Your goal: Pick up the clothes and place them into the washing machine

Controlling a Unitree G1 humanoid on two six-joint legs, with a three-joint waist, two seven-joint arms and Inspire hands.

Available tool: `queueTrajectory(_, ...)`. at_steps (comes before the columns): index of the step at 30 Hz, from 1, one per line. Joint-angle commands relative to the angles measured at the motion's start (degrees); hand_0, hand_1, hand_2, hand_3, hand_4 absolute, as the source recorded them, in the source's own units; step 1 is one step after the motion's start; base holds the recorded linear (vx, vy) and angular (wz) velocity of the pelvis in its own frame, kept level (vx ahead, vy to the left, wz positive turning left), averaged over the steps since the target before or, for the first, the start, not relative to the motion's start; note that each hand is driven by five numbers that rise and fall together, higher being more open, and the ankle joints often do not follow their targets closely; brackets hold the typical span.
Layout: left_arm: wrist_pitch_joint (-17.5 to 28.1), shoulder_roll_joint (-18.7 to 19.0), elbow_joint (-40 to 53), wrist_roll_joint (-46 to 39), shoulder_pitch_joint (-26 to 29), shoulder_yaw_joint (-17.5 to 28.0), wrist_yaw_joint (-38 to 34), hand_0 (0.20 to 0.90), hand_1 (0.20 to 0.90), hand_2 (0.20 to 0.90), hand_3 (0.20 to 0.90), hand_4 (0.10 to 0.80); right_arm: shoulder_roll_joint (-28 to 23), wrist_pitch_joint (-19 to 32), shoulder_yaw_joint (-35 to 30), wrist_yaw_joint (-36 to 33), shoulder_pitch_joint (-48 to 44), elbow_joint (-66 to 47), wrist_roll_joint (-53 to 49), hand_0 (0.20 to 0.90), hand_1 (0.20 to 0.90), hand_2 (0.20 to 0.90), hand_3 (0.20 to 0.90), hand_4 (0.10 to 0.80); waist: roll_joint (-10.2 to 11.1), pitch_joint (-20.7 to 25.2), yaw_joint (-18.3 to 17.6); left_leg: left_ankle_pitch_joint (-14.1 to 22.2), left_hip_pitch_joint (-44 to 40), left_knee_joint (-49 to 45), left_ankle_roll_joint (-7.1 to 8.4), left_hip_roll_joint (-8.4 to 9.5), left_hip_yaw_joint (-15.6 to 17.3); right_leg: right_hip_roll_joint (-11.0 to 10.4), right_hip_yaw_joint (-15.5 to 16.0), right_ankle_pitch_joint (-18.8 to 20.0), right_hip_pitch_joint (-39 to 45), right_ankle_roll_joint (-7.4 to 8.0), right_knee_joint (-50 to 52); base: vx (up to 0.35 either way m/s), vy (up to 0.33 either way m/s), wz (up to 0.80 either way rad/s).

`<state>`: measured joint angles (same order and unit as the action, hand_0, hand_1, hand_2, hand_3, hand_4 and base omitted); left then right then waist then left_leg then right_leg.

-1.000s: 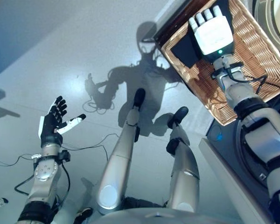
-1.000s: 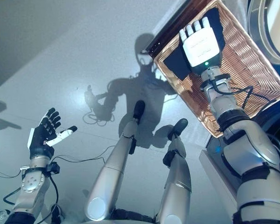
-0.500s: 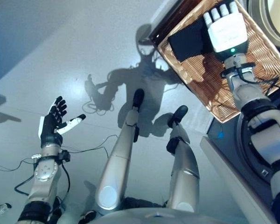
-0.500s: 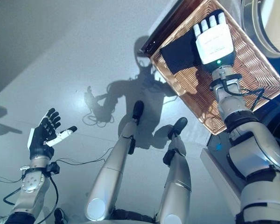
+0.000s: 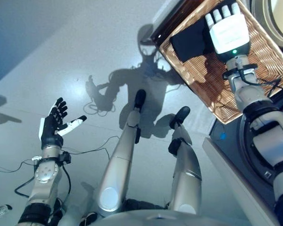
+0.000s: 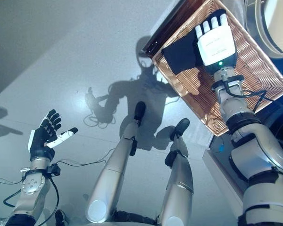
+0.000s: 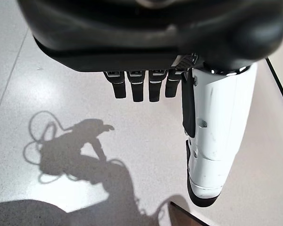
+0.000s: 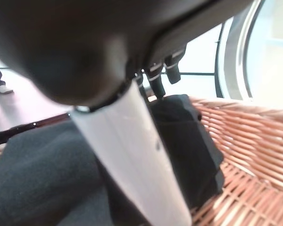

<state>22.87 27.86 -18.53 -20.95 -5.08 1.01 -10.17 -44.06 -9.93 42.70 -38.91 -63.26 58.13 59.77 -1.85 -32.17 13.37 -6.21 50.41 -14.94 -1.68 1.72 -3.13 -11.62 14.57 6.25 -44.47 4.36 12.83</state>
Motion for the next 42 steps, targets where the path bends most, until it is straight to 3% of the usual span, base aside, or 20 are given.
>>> queueTrajectory(1, 3.88, 1.9, 1.91, -1.31, -7.16, 3.69, -2.22, 0.9, 0.9, 0.9, 0.9, 0.8, -3.32, -1.9, 1.05, -3.0, -1.83, -1.64, -0.11, 0.9, 0.9, 0.9, 0.9, 0.8, -0.8, 2.38, 0.76, 0.49, 3.16, 1.24, 3.69, 0.95, 0.41, -1.98, -0.92, 1.66, -3.35, 2.19, -1.56, 0.0, 0.0, 0.0)
queueTrajectory(20, 3.69, 1.61, 1.45, -1.87, -8.1, 4.4, -1.7, 0.9, 0.9, 0.9, 0.9, 0.8, 1.9, -1.34, 2.47, 2.11, 0.14, 3.77, 0.56, 0.9, 0.9, 0.9, 0.9, 0.8, -0.83, 2.38, 1.15, 0.62, 4.21, 0.74, 3.95, 0.89, 0.16, -1.84, -0.57, 1.62, -4.05, 2.06, -1.41, 0.0, 0.0, 0.0)
queueTrajectory(21, 3.63, 1.55, 1.45, -1.96, -8.14, 4.54, -1.66, 0.9, 0.9, 0.9, 0.9, 0.8, 1.97, -1.24, 2.44, 2.23, 0.21, 3.8, 0.48, 0.76, 0.76, 0.76, 0.76, 0.7, -0.82, 2.38, 1.12, 0.59, 4.22, 0.79, 3.94, 0.9, 0.14, -1.82, -0.61, 1.61, -4.1, 2.04, -1.38, 0.0, 0.0, 0.0)
queueTrajectory(22, 3.58, 1.55, 1.44, -2.1, -8.2, 4.63, -1.62, 0.9, 0.9, 0.9, 0.9, 0.8, 1.96, -1.37, 2.5, 2.36, 0.14, 3.98, 0.5, 0.76, 0.76, 0.76, 0.76, 0.7, -0.77, 2.38, 1.11, 0.59, 4.22, 0.78, 3.95, 0.87, 0.15, -1.86, -0.47, 1.6, -4.05, 2.05, -1.38, 0.0, 0.0, 0.0)
queueTrajectory(23, 3.58, 1.55, 1.44, -2.1, -8.21, 4.64, -1.62, 0.9, 0.9, 0.9, 0.9, 0.8, 1.97, -1.37, 2.51, 2.36, 0.13, 3.98, 0.5, 0.439, 0.439, 0.439, 0.439, 0.471, -0.77, 2.38, 1.1, 0.59, 4.22, 0.78, 3.95, 0.87, 0.14, -1.86, -0.46, 1.6, -4.04, 2.05, -1.38, 0.0, 0.0, 0.0)
queueTrajectory(24, 3.59, 1.47, 1.33, -2.39, -8.24, 4.72, -1.52, 0.9, 0.9, 0.9, 0.9, 0.8, 2.03, -1.2, 2.34, 2.39, 0.15, 3.81, 0.36, 0.2, 0.2, 0.2, 0.2, 0.3, -0.73, 2.38, 1.05, 0.62, 4.11, 0.83, 3.95, 0.84, 0.18, -1.88, -0.52, 1.65, -4.02, 2.06, -1.38, 0.0, 0.0, 0.0)
queueTrajectory(42, 3.54, 1.16, 1.31, -2.26, -8.08, 4.77, -1.55, 0.9, 0.9, 0.9, 0.9, 0.8, 1.16, -2.51, -0.51, 1.32, 0.76, 3.99, -1.2, 0.2, 0.2, 0.2, 0.2, 0.3, -0.78, 2.38, 0.58, 0.66, 3.71, 0.92, 3.56, 0.88, 0.61, -1.98, -0.98, 1.7, -4.31, 2.11, -1.02, 0.0, 0.001, 0.0)
